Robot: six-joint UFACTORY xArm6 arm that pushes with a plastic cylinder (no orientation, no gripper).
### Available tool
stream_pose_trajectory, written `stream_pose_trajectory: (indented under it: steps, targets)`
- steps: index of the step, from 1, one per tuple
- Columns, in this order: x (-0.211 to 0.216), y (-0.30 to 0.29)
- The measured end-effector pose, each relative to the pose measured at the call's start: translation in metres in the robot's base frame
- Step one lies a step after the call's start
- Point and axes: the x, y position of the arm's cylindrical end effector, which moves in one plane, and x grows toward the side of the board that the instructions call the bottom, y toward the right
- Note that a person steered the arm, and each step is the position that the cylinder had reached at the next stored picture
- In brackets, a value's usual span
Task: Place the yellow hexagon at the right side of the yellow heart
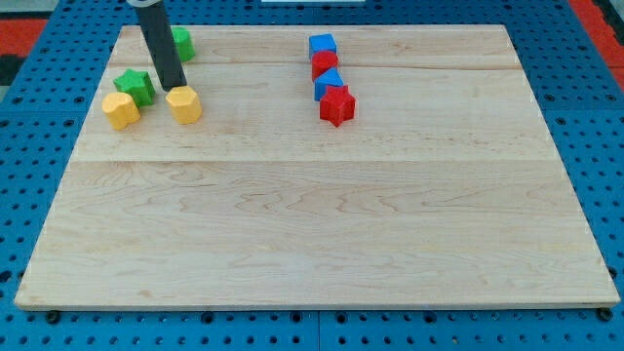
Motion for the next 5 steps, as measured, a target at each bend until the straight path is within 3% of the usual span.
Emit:
stream_pose_trajectory:
  steps: [1,2,5]
  targets:
    - [-0.006,0.029]
    - [0.021,0.049]
    - [0.030,0.015]
